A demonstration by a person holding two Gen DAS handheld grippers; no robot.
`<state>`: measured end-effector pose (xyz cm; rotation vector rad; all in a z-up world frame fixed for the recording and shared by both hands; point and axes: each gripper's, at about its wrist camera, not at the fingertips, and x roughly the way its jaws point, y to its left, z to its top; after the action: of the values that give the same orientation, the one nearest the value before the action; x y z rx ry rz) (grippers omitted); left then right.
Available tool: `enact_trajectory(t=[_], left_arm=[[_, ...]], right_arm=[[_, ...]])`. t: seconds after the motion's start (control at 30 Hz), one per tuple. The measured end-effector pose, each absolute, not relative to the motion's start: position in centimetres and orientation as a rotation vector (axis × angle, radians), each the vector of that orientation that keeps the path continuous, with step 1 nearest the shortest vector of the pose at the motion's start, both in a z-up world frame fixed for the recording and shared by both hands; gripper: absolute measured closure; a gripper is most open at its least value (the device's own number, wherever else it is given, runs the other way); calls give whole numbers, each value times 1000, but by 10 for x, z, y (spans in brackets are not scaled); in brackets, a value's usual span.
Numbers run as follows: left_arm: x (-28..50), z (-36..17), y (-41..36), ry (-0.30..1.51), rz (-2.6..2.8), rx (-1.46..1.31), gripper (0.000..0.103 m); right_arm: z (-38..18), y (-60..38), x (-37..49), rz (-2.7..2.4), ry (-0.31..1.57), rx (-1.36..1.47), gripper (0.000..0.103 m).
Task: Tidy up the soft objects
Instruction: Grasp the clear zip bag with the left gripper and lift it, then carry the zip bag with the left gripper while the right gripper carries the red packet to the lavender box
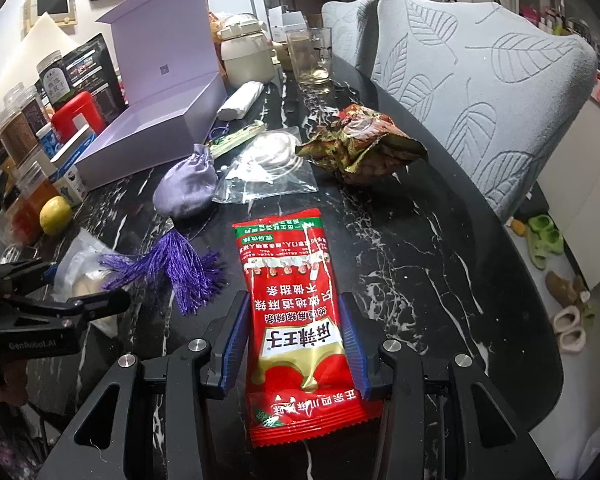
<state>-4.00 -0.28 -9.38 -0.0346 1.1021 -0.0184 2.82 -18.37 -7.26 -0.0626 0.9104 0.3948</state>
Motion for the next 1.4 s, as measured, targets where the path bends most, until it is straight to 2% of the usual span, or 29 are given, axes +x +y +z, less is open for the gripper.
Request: enact_trajectory(t=[0.1,0.27,0.73,1.4], left_arm=[[-47,-95,-2,1077,-19,-23,32],[-53,-93,11,1052,-28,-107,39],[-69,-47,36,893,8,-131,39],[-53,28,75,675,91,-115,39]], right_arm=[[-71,-182,26,401,903,-65,60],[-69,-182,22,405,891,-66,60],[-45,-162,13,471,827,-79,60],[38,-91,25,666,617,-148,60]])
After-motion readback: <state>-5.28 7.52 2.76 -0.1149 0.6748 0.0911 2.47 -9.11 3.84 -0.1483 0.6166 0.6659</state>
